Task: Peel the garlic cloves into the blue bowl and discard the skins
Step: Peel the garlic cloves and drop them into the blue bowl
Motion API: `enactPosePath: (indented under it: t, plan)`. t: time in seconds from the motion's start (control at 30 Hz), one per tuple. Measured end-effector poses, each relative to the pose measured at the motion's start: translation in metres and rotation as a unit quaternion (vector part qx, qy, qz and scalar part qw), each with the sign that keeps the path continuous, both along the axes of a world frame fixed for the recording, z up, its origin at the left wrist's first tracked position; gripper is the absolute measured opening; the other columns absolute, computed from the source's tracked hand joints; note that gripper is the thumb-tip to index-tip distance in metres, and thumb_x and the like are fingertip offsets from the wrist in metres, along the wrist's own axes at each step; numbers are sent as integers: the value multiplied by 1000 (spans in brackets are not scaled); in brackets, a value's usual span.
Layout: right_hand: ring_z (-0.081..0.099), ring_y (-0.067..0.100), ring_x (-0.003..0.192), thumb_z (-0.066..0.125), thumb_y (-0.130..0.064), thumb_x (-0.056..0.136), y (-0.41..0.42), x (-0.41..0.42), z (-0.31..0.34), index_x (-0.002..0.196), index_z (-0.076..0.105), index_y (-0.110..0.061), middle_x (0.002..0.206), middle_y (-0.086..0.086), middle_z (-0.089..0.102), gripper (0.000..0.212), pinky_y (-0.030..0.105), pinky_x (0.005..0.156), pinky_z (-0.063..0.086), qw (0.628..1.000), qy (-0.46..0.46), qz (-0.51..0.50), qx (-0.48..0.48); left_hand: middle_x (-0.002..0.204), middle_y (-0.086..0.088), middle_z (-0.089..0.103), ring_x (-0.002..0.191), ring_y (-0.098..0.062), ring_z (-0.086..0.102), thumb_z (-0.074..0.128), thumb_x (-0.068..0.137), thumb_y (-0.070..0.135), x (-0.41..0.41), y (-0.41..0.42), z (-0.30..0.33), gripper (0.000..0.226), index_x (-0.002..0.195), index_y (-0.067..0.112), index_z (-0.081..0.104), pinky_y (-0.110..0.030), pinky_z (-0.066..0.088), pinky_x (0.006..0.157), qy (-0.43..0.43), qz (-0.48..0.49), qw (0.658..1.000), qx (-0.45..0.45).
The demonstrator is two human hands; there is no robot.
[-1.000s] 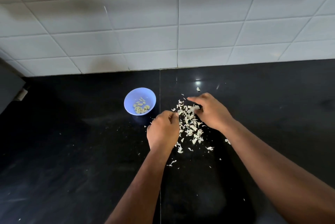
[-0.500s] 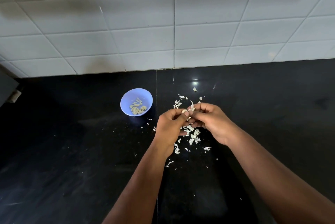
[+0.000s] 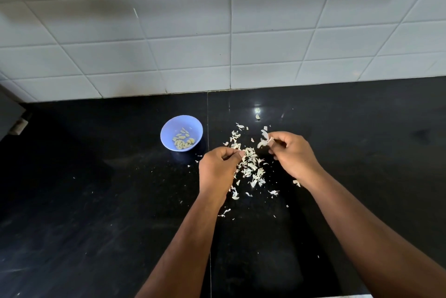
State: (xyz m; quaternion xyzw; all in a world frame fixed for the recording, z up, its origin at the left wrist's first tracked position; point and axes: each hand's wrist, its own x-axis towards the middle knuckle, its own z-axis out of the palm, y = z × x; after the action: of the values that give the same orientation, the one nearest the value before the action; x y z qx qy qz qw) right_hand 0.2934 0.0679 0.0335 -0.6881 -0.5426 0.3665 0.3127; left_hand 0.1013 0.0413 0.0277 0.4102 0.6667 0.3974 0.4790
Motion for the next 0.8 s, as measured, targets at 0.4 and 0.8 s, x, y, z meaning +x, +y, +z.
enactPosePath:
  t: [0.4,0.8]
  plan:
    - [66,18,87,65,-61,92,-26,39,16,93,63,-32,94,-10,65,30,35,77,51,946,-309,28,-96,126,5,66,116,-21,64,60,104,43,14,-4,-6,40,141,30,60,-40,53,92,373,-177,909,54]
    - [66,13,72,65,-3,89,-16,-4,-7,93,73,-23,86,-8,68,22,29,66,53,971,-176,127,-98,113,3,65,108,-21,62,59,106,22,24,10,-22,7,106,22,67,-36,49,85,407,-189,891,67]
